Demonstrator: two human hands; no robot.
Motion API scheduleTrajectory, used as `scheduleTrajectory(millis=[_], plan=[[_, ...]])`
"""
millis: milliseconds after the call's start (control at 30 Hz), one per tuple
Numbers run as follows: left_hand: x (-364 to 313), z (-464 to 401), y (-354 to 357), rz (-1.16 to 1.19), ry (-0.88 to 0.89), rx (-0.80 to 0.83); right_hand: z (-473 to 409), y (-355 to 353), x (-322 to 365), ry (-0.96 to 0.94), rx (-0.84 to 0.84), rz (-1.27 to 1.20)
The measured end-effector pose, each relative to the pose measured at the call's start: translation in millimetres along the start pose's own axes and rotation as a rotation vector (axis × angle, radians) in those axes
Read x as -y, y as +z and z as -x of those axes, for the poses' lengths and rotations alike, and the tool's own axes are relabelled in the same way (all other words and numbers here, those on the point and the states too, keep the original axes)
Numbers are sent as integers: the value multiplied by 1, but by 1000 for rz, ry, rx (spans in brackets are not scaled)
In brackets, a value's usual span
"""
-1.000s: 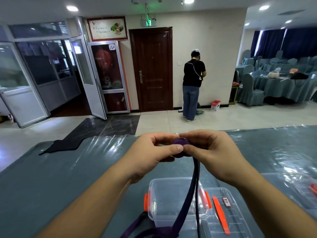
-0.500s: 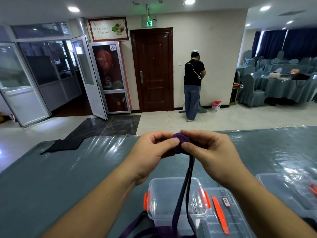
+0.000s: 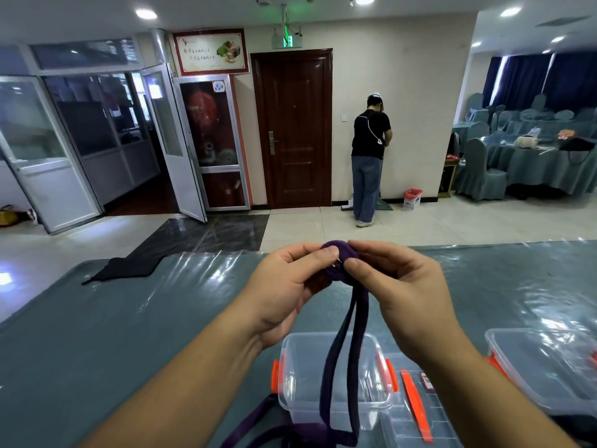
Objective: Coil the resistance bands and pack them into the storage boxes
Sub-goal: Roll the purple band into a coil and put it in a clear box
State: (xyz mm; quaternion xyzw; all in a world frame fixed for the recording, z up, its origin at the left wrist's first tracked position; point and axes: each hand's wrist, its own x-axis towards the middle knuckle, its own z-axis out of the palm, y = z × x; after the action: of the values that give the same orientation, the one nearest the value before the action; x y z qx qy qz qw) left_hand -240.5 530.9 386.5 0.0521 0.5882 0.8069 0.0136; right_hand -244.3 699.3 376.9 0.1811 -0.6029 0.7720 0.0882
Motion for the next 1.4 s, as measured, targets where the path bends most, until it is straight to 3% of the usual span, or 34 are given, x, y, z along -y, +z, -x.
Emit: scheduleTrajectory(millis=[100,167,400,500,667,833,967,1067,1133,1200,1400], plan=[[-10,-1,-11,-418,24,29,-3,-9,4,29,113,153],[-16,-3,-16,-577,64,23,-5,-12,7,46,165,200],[-3,-3,-4,-129,94,-32,-1,-4,-4,-22,73,157],[-2,-4,-7,-227,99,-53,-3,-7,-3,20,87,160],[-14,-7,-15,-574,81,31,-9,-15,6,79,294,296],[-9,-9,-8,-292,18,-34,-8,-10,-4,45,127,138],[-2,-7,-6,-153,-32,-43,-6,-9,-14,71,112,72],[-5,-9,-12,-286,-73,-14,-10,-17,-10,106,177,154],[-10,-11,-19,-489,-41,35,-13,-22,-7,133,240,215],[-14,-13,-23,-533,-1,47,-15,-22,-5,131,232,186],[0,-14,-12,-156,-14,-8,-16,-15,-11,134,100,-12]])
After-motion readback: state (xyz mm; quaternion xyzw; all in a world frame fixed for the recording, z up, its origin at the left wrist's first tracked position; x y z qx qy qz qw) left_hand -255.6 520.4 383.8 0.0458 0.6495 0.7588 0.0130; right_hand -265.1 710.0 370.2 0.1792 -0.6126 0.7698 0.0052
